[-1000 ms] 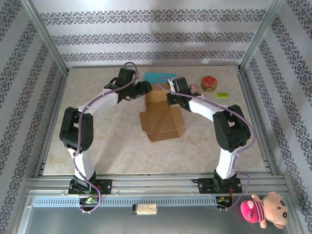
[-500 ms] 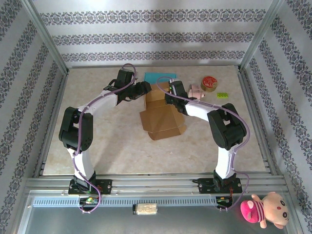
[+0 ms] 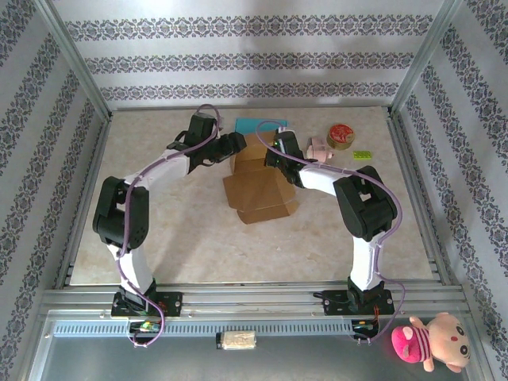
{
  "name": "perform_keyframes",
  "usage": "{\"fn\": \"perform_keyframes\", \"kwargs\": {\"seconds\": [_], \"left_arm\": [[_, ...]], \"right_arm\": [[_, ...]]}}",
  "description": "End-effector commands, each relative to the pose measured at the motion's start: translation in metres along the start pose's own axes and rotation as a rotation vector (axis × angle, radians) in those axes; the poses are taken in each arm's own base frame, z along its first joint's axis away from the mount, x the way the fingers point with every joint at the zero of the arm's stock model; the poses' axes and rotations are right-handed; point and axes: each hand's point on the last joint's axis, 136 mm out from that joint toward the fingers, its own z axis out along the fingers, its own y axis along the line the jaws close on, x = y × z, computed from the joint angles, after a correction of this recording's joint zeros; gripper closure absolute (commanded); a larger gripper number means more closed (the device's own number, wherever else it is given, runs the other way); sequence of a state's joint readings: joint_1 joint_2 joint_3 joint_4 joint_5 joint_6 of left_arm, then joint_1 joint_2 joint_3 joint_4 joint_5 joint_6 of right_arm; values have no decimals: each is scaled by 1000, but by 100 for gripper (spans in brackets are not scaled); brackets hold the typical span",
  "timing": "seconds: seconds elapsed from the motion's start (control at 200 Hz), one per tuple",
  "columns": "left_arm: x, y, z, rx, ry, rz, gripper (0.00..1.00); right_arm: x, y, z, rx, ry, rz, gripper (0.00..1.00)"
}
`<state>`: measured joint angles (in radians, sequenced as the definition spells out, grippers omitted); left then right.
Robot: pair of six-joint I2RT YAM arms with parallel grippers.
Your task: Fold the paper box
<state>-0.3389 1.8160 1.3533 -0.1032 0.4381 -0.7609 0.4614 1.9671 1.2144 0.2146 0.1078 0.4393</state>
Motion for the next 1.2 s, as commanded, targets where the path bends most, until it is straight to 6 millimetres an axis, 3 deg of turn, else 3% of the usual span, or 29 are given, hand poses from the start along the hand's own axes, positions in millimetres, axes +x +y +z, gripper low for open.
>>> {"fn": "perform_keyframes", "kwargs": {"seconds": [0.0,0.11,0.18,0.285,0.42,0.475,0.525,0.6,0.665,0.81,0.929,1.024,1.194], "left_arm": [[-18,-28,-43,55,-118,52,34],[-40,-29,-94,27,-244,105,33],[-50,-24,-128,-20,-334,153,32],[-62,-16,-172,-76,-446,211,32],[-67,-7,-204,-116,-544,243,32],[-66,-5,-210,-125,-554,247,31],[-64,-2,-211,-131,-551,243,31],[-58,3,-210,-132,-537,227,30],[-52,7,-208,-123,-526,204,30],[-39,14,-202,-95,-499,152,30],[-30,13,-200,-63,-470,126,29],[-22,12,-201,-42,-451,110,29],[-4,3,-195,16,-359,168,27]], "right_arm": [[-25,22,-37,-71,-5,-136,100],[-48,22,-86,-125,16,-389,100],[-54,21,-118,-79,102,-684,100],[-37,-3,-146,102,378,-1249,100],[-24,-22,-162,152,645,-1683,100],[-17,-14,-156,112,661,-1796,100],[0,8,-146,-3,633,-1868,100],[44,44,-131,-202,597,-1983,100],[78,65,-108,-242,552,-2079,100],[139,87,-67,-218,492,-2170,93],[185,102,-67,-240,394,-2238,83],[190,109,-75,-199,338,-2239,75],[161,118,-99,-126,267,-2193,63]]}}
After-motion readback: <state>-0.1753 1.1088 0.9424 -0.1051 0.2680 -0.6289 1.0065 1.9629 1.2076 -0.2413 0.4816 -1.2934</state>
